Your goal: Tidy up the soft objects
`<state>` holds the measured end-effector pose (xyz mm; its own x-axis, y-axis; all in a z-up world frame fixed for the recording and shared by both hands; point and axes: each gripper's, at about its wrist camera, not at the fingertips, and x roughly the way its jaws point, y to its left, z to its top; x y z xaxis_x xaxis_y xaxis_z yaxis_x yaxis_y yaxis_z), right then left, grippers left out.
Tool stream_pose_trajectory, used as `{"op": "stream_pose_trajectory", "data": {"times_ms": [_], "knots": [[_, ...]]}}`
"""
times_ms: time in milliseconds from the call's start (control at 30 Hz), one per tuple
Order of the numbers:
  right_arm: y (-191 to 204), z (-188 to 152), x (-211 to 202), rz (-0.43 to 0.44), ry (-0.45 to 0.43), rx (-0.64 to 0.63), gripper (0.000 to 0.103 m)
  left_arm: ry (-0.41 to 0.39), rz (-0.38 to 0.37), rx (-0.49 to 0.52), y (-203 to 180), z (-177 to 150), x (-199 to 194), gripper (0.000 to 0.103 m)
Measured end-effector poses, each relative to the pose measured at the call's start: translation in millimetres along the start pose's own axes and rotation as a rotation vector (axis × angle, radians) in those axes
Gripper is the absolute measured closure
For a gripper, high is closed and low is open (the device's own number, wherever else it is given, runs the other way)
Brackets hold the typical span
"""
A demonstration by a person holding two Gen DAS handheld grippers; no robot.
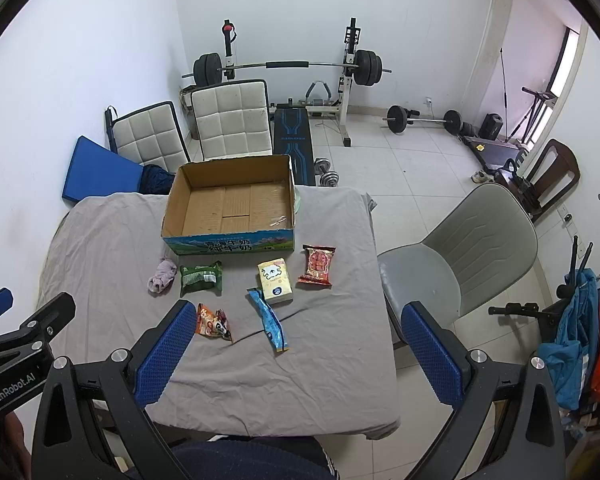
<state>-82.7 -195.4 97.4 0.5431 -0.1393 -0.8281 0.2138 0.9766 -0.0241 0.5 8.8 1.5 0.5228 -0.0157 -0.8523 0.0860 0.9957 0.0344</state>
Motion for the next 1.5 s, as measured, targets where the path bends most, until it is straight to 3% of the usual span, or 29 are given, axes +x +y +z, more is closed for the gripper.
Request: {"op": "stream_pose_trajectory", "data": {"times_ms": [1500], "knots": [[-2.0, 5.1, -13.0, 0.003, -0.031, 0.019, 0.000, -0.027, 0.010, 0.003, -2.6, 2.1, -6.5, 0.000]]}}
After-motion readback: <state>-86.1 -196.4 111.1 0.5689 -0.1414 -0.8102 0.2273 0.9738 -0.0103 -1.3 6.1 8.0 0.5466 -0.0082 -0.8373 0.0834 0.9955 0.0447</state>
